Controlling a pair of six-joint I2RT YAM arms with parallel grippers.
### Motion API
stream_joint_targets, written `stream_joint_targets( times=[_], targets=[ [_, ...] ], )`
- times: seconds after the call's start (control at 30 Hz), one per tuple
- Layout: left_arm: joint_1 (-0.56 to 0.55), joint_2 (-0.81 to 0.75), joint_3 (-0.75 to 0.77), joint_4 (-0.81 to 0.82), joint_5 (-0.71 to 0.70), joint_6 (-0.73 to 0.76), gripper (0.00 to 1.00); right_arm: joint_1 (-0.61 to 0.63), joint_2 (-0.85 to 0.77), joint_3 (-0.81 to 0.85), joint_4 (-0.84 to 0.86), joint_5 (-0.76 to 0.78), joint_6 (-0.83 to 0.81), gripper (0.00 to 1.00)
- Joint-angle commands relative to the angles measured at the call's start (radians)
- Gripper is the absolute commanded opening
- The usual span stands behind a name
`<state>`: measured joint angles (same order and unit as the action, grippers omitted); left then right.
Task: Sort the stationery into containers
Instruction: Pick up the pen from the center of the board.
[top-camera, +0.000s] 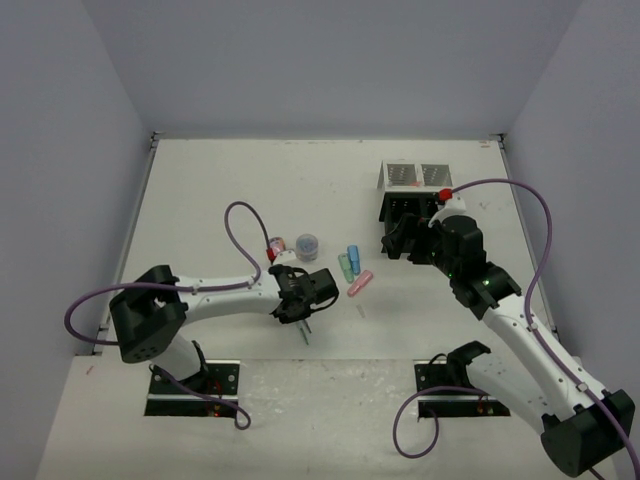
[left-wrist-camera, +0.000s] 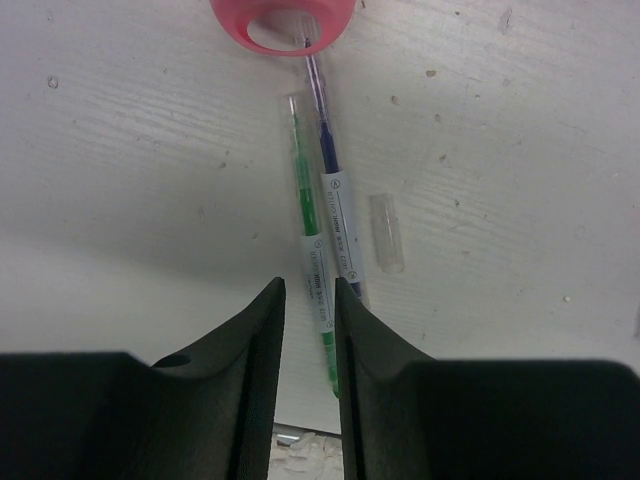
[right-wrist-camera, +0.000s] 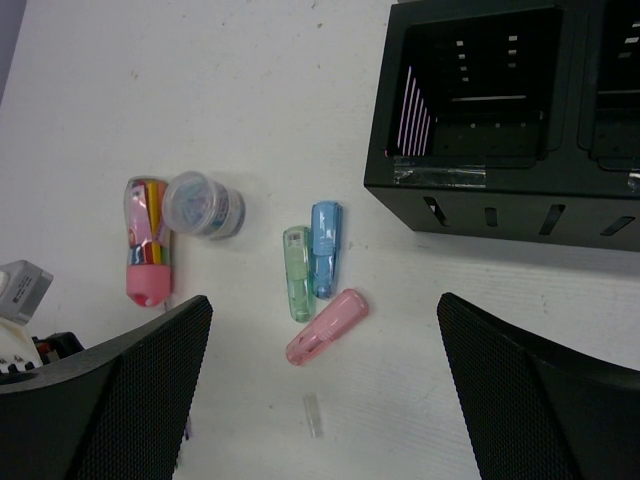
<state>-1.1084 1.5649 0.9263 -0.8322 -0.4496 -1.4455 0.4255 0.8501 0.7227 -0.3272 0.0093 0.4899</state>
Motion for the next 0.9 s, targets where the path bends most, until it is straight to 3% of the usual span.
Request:
stream_joint_targets(
  times=[0.0,0.63,0.87],
  targets=[
    [-0.002,0.014,0.041,-0.007,-0.027,0.004,0.27,0.002,-0.003,-0.006,0.037,-0.014,-0.007,0.96],
    [0.007,0.059,-0.006,0.086,0.005,0.034,0.23,0.002,0.0,-0.009,0.04,-0.038,-0.005,0.96],
    [0.013,0.073,-0.028,0.077,0.015,0.017,0.16,0.002,-0.003,-0.011,0.04,-0.043,-0.007,0.96]
  ],
)
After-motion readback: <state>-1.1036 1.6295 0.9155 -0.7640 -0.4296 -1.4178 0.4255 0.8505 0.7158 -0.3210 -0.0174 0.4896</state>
